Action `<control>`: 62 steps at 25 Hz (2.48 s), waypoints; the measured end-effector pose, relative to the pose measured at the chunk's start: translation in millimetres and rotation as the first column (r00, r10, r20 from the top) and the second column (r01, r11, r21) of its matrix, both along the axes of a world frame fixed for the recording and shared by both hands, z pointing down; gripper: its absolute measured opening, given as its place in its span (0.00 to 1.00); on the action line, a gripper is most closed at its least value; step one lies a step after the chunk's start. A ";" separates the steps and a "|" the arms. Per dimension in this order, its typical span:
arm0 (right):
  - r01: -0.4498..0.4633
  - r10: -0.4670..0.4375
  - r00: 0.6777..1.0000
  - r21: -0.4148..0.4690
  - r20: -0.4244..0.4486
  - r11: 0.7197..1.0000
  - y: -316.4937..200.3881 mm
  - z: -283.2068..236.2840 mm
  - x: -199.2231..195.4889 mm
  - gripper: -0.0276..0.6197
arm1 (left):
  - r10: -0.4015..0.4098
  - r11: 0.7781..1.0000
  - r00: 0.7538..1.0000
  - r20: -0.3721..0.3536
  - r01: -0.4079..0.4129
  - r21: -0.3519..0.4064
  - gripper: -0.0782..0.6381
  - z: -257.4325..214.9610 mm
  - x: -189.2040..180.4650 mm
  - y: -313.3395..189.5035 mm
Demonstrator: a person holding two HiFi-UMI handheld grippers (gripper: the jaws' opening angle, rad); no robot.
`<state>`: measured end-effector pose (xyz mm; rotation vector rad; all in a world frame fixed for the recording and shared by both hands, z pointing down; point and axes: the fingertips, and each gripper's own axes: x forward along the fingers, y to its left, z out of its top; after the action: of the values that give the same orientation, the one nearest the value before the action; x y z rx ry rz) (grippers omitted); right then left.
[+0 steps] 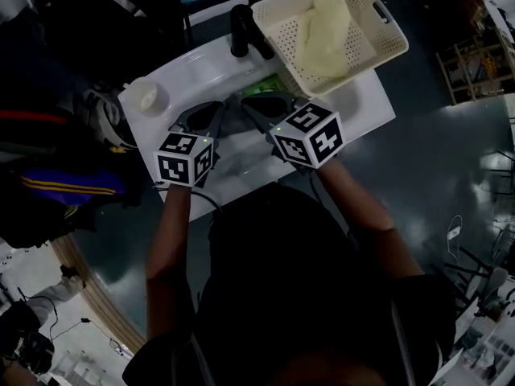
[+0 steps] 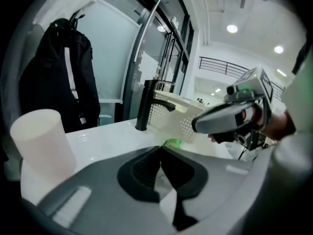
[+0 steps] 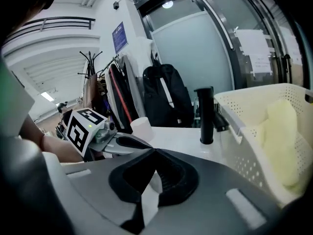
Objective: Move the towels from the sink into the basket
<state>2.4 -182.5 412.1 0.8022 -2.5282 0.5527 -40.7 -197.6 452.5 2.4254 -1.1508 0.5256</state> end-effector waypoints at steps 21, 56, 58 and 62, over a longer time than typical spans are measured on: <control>-0.017 -0.001 0.994 -0.159 -0.113 0.987 7.7 96.0 19.4 0.04 | 0.005 0.984 0.994 0.111 0.014 -0.175 0.12 88.1 7.2 19.7; 0.035 -0.069 0.990 -0.257 -0.125 0.966 4.9 134.0 21.1 0.04 | 0.066 0.913 0.952 0.297 0.063 -0.403 0.41 179.9 8.4 -1.1; 0.038 -0.072 0.990 -0.262 -0.124 0.964 5.3 133.6 22.0 0.04 | 0.055 0.915 0.949 0.309 0.076 -0.397 0.38 180.7 7.4 -2.5; 0.041 -0.074 0.990 -0.258 -0.120 0.965 4.8 135.5 23.0 0.04 | 0.052 0.919 0.947 0.318 0.080 -0.387 0.33 182.0 8.2 -3.7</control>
<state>25.4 -177.7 547.6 0.6449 -2.2950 0.7633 -32.5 -201.3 634.4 2.0251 -1.0575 1.0726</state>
